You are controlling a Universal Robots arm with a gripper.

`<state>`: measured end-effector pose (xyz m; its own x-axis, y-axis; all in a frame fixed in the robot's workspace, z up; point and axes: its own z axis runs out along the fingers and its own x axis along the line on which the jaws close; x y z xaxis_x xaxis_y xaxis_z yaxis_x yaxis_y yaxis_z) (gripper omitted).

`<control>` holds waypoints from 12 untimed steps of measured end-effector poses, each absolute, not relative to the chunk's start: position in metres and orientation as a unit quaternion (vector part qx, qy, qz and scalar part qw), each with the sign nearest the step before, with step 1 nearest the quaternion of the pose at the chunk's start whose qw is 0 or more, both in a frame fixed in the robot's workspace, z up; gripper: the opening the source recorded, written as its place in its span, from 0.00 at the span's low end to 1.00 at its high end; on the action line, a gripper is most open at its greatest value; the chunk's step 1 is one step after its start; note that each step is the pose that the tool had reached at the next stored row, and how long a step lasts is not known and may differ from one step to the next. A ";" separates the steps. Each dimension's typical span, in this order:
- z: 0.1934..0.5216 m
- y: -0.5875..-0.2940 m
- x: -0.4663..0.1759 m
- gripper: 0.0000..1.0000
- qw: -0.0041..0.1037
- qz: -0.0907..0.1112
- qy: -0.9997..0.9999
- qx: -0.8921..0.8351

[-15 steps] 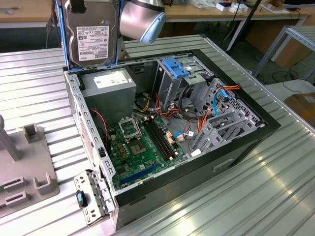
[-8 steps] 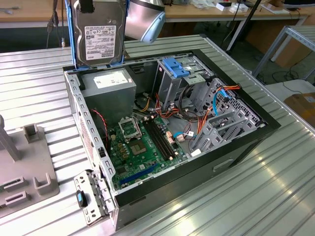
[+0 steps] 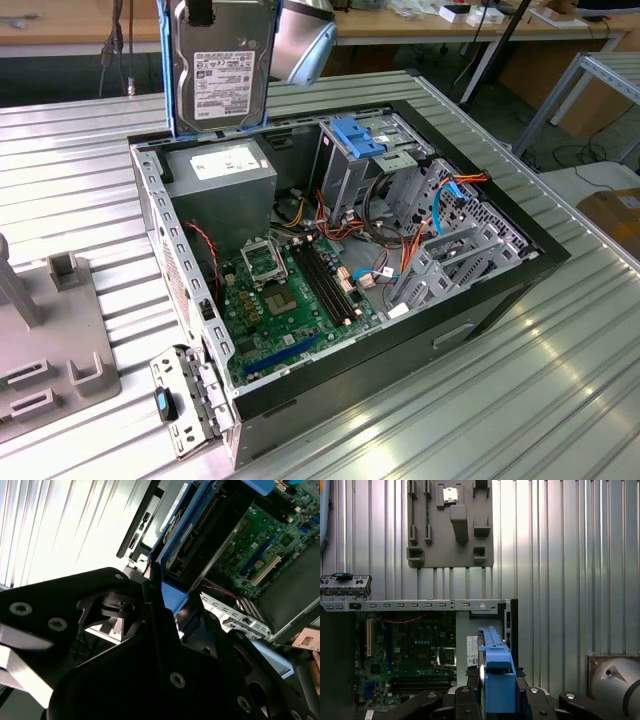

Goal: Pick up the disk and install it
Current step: 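Pick up the disk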

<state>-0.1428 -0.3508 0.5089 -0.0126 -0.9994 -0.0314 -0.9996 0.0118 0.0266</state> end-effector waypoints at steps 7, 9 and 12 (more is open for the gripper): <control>0.509 -0.350 -0.128 0.37 0.002 0.021 0.711 -0.703; 0.509 -0.350 -0.128 0.37 0.002 0.021 0.711 -0.703; 0.509 -0.350 -0.128 0.37 0.002 0.021 0.711 -0.703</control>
